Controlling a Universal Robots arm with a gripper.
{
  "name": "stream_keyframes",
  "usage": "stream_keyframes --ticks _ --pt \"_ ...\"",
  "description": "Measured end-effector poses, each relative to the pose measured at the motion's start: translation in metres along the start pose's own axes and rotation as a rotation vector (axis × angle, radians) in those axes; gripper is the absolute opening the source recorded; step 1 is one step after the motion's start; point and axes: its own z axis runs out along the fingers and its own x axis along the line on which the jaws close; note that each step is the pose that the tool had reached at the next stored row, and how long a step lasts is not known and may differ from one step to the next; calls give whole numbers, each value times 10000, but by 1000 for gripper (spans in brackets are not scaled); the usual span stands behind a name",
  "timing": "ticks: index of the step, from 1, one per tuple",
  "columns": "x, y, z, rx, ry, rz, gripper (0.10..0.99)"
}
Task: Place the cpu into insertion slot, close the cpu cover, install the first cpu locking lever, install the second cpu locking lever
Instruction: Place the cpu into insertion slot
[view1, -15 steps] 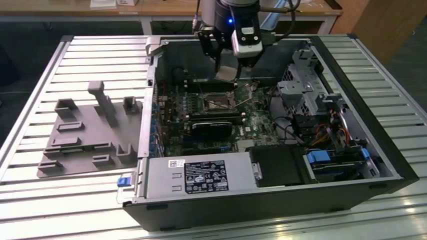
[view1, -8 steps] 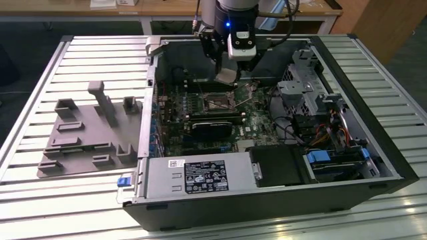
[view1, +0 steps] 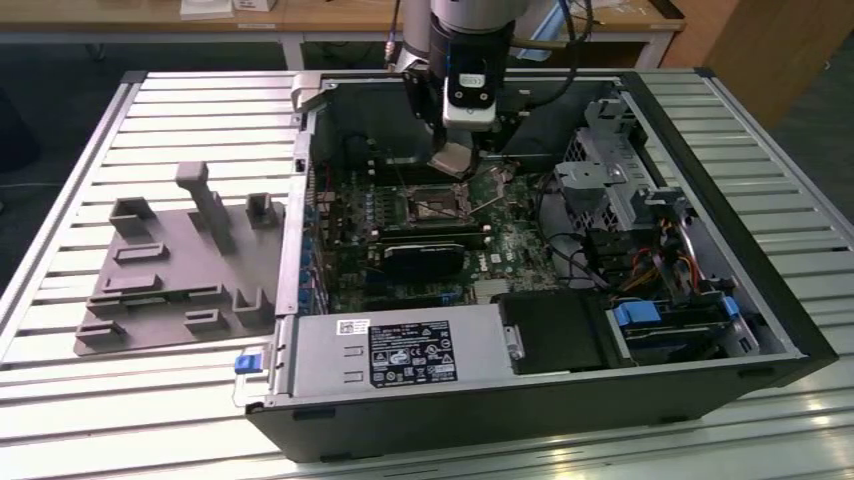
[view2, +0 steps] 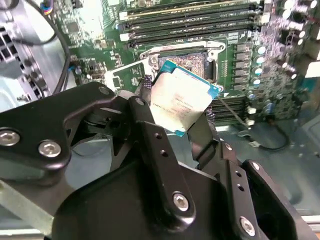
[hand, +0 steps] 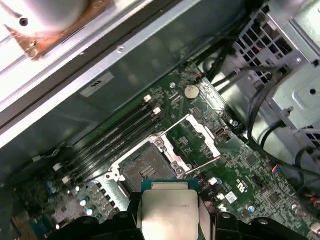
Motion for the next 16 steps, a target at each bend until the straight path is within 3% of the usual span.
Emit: stream_keyframes --ticks 16 --pt "-3 -16 179 -54 -261 2891 537"
